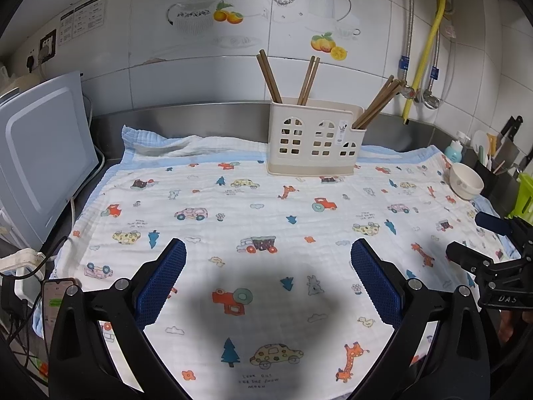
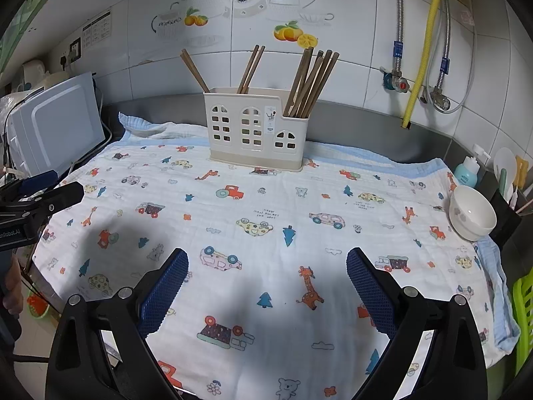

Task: Organize utensils

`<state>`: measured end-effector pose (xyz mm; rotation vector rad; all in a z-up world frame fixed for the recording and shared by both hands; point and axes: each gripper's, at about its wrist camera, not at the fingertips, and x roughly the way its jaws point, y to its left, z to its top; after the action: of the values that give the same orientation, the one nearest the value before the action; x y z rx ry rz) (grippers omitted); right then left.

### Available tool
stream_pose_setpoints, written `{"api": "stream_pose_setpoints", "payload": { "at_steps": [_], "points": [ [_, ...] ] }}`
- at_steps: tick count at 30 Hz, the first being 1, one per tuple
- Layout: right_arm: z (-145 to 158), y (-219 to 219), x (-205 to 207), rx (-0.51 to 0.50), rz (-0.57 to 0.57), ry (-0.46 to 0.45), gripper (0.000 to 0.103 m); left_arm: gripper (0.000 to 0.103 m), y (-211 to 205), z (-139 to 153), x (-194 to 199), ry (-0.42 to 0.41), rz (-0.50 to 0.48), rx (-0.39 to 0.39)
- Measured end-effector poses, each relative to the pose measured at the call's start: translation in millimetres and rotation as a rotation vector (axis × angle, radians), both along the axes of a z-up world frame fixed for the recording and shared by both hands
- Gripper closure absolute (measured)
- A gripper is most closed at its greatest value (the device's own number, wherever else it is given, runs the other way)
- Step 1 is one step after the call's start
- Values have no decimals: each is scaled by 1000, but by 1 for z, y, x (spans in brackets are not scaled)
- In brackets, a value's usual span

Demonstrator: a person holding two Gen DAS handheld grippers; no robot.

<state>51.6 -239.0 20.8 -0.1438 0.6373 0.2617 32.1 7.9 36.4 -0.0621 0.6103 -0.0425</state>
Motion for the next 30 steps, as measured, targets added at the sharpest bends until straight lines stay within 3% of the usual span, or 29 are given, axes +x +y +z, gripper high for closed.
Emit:
{"api": "stream_pose_setpoints", "payload": {
  "at_steps": [30],
  "points": [
    [-3,3,0,-5,1,8,10,5,-4,-2,0,-24,-20,1]
  ]
}}
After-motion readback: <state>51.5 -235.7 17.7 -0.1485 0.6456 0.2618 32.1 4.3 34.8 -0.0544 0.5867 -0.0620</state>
